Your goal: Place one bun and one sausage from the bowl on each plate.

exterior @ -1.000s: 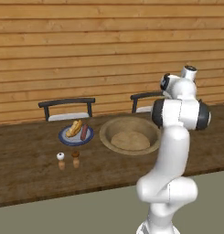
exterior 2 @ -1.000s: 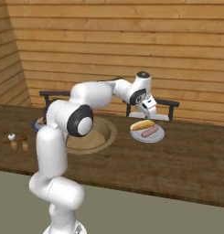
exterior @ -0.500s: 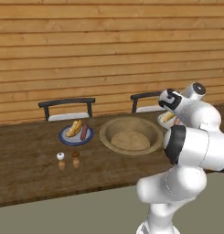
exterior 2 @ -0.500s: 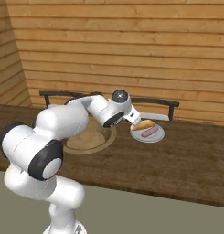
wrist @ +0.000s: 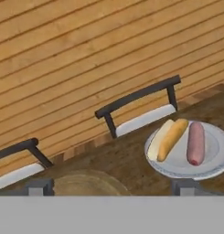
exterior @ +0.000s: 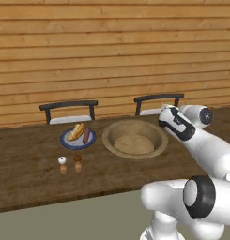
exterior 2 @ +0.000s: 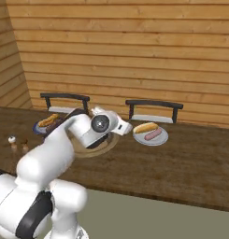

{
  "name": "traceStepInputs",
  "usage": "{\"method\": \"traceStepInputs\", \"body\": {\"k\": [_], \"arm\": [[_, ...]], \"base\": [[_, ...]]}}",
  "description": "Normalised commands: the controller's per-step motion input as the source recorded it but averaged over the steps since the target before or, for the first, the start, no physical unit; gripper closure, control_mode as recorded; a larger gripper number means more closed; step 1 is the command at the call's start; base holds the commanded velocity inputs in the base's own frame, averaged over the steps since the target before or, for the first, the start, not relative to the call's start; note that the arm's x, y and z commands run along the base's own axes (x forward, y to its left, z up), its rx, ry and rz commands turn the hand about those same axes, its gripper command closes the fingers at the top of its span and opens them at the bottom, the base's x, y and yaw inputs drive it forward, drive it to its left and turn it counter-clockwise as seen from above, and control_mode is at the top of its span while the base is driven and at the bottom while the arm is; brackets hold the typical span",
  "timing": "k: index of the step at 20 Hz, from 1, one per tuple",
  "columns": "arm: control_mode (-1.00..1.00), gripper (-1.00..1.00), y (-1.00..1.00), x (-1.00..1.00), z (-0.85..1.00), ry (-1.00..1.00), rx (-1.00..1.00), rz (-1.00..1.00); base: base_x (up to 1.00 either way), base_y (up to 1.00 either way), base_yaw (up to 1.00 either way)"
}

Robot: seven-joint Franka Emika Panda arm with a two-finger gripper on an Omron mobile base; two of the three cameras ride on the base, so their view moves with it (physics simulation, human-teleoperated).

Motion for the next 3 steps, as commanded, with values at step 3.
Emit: {"method": "traceStepInputs", "body": {"k": [3], "arm": [[-1.00, -1.00, 0.48, -0.97, 0.24, -0.85, -0.24, 0.11]], "base": [[0.00, 0.00, 0.00]]}}
